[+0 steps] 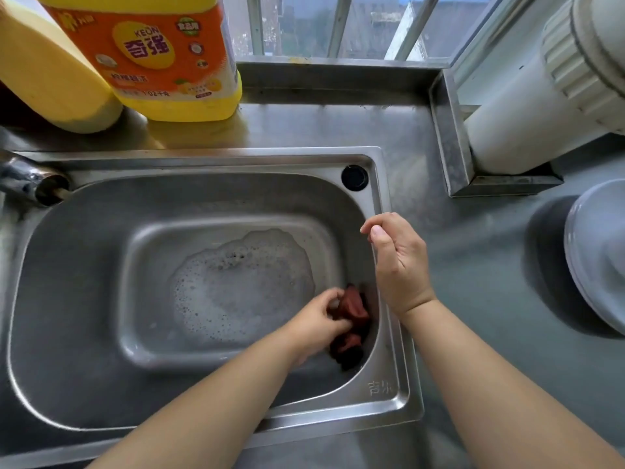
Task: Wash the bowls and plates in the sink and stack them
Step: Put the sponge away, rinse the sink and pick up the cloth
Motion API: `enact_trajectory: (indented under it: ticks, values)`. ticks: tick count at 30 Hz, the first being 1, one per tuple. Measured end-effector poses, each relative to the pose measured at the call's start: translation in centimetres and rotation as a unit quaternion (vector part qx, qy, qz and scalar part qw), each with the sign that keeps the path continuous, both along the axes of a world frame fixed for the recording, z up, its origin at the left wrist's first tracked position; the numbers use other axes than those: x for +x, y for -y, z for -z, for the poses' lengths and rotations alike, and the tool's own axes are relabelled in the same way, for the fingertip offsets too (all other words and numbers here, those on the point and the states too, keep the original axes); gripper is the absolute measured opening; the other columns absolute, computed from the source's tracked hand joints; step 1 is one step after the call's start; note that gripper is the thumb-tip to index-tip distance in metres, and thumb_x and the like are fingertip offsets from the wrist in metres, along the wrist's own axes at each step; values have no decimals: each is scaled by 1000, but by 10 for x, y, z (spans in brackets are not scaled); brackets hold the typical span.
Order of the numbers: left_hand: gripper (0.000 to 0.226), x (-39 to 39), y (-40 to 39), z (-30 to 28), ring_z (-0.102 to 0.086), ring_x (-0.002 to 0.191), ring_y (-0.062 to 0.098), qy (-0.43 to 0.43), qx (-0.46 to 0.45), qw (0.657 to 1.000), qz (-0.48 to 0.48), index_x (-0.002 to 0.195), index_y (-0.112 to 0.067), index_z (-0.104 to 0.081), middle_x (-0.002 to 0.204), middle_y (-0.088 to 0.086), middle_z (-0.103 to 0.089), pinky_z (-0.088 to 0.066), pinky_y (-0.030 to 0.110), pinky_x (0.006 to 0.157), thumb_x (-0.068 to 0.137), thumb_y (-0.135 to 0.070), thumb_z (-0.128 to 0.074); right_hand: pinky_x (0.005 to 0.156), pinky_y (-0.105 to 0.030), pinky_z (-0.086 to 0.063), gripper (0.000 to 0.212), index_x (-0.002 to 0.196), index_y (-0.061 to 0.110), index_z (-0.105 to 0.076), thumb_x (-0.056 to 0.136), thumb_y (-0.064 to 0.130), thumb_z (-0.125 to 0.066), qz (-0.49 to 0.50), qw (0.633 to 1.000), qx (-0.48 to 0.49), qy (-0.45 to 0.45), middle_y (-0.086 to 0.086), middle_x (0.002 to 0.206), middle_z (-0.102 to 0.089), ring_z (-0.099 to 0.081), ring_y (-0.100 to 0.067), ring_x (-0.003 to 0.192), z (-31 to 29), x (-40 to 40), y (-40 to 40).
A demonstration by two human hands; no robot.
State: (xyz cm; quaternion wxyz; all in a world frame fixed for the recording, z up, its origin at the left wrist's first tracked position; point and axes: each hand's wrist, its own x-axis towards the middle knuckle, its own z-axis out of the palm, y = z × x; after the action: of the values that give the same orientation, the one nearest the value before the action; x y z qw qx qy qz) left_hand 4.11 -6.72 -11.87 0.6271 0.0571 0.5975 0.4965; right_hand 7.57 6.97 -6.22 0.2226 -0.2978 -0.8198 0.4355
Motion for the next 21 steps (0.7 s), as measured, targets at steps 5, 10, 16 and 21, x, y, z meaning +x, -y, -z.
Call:
enact_trajectory:
  ticks: [5, 10, 16, 21]
  values:
    - [30, -15, -13, -10, -57, 75, 11, -55, 24, 998, 2, 93, -20, -54, 86, -1, -57, -49, 20, 55, 86, 9, -58, 72, -17, -38, 34, 80, 6, -60, 87, 29, -36, -1, 1000, 17, 8, 9, 75, -53, -50, -8, 74, -2, 0, 0]
    - [31, -22, -21, -5, -56, 78, 13, -92, 34, 995, 16, 100, -17, -54, 86, -1, -57, -51, 22, 61, 85, 10, -57, 72, -18, -39, 35, 79, 5, -60, 87, 30, -36, -5, 1000, 24, 18, 4, 75, -55, -50, -11, 75, -2, 0, 0]
    - [25, -17, 40, 6, -53, 79, 8, -197, -55, 934, 292, 106, -17, -65, 90, -6, -60, -42, 16, 66, 85, -3, -65, 71, -12, -37, 32, 79, 10, -59, 86, 32, -36, -5, 999, 22, 23, 9, 75, -55, -50, -5, 76, -3, 2, 1]
    - [24, -45, 76, -8, -60, 77, 12, -146, -123, 960, 205, 103, -16, -63, 90, -2, -62, -49, 17, 63, 85, -1, -65, 73, -12, -37, 29, 84, 18, -58, 86, 35, -36, -24, 998, 29, 47, 14, 80, -55, -50, -6, 78, -6, 4, 1]
